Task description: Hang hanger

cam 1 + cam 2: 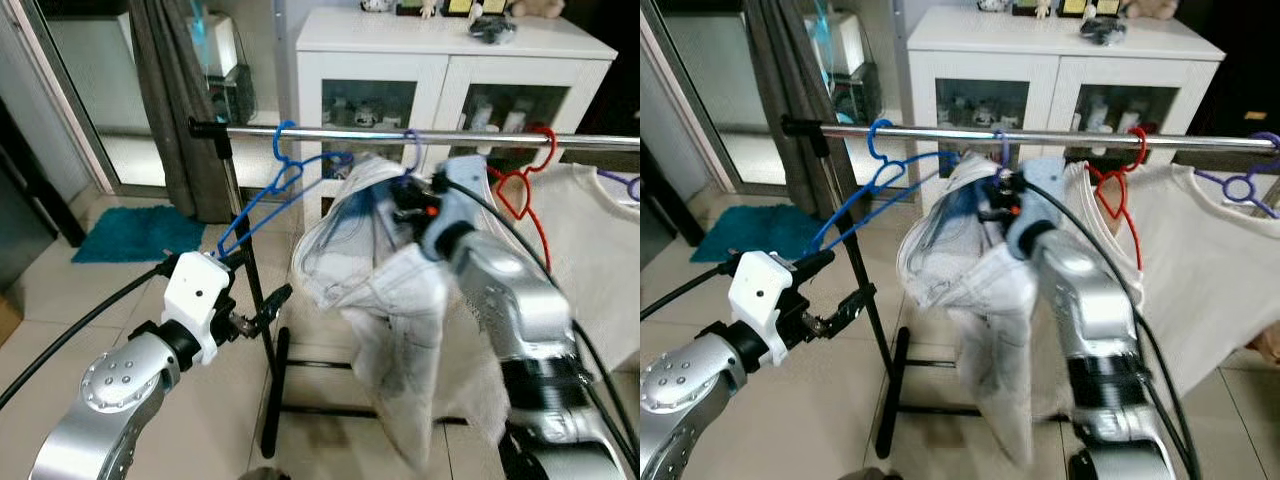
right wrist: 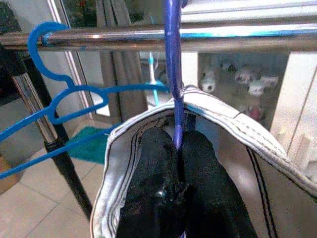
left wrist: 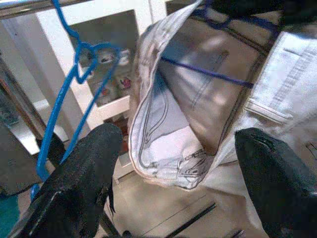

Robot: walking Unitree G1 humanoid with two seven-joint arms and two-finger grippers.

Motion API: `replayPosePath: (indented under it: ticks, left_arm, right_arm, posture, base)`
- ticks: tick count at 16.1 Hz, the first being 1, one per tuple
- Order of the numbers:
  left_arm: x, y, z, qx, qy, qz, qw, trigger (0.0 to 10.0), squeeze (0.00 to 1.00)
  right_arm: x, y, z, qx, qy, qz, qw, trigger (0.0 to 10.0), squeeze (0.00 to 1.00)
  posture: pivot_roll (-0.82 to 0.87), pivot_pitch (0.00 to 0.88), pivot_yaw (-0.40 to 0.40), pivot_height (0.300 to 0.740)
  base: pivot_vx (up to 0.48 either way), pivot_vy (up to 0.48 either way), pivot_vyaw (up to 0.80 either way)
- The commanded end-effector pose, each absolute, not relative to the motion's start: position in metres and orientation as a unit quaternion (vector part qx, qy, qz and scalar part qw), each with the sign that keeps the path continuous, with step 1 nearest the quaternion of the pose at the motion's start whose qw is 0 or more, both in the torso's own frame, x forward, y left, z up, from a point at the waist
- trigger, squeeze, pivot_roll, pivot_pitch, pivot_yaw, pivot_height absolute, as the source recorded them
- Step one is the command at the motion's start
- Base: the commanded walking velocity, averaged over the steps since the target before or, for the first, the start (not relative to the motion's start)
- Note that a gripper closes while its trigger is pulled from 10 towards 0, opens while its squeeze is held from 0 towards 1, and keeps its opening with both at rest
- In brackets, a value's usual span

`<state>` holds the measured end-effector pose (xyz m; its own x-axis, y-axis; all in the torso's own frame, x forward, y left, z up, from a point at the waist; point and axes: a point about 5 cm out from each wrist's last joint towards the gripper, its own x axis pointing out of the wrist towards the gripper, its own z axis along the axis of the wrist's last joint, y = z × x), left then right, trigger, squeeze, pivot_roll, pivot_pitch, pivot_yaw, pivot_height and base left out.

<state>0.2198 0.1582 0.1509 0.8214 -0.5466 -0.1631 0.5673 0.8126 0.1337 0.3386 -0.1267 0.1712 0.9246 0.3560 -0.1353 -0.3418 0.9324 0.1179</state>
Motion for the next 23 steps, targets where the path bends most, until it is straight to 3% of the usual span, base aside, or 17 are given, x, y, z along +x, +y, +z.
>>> replayPosePath:
  ticks: [1, 6, 12, 20, 21, 22, 23]
  left_arm:
    - [0.219, 0.156, 0.155, 0.095, 0.056, -0.304, 0.946, 10.0, 0.0]
    - [0.215, 0.156, 0.154, 0.101, 0.073, -0.324, 0.938, 10.0, 0.0]
    - [0.213, 0.157, 0.155, 0.104, 0.084, -0.338, 0.931, 10.0, 0.0]
    - [0.208, 0.158, 0.161, 0.107, 0.081, -0.343, 0.93, 10.0, 0.0]
    - [0.208, 0.158, 0.161, 0.106, 0.082, -0.342, 0.93, 10.0, 0.0]
    - [0.208, 0.158, 0.16, 0.106, 0.082, -0.342, 0.93, 10.0, 0.0]
    - [0.208, 0.158, 0.16, 0.106, 0.081, -0.341, 0.93, 10.0, 0.0]
  right_arm:
    - [0.346, -0.124, 0.189, 0.043, 0.044, 0.174, 0.983, 10.0, 0.0]
    - [0.381, -0.099, 0.196, 0.029, 0.069, 0.172, 0.982, 10.0, 0.0]
    - [0.408, -0.088, 0.193, 0.021, 0.12, 0.122, 0.985, 10.0, 0.0]
    - [0.409, -0.076, 0.182, 0.001, 0.146, 0.141, 0.979, 10.0, 0.0]
    - [0.408, -0.076, 0.181, 0.008, 0.143, 0.148, 0.979, 10.0, 0.69]
    - [0.408, -0.076, 0.18, 0.012, 0.14, 0.154, 0.978, 10.0, 1.0]
    - [0.407, -0.076, 0.18, 0.021, 0.131, 0.17, 0.977, 10.0, 1.0]
  posture:
    - [-0.05, 0.0, 0.047, 0.74]
    - [-0.05, 0.002, 0.043, 0.74]
    - [-0.03, 0.021, 0.049, 0.74]
    - [-0.01, 0.059, 0.039, 0.74]
    - [-0.01, 0.059, 0.039, 0.74]
    - [-0.02, 0.063, 0.044, 0.74]
    - [-0.02, 0.063, 0.045, 0.74]
  base:
    - [0.0, 0.0, 0.0]
    - [0.0, 0.0, 0.0]
    - [0.0, 0.0, 0.0]
    - [0.0, 0.0, 0.0]
    - [0.0, 0.0, 0.0]
    - [0.0, 0.0, 0.0]
    - [0.0, 0.0, 0.0]
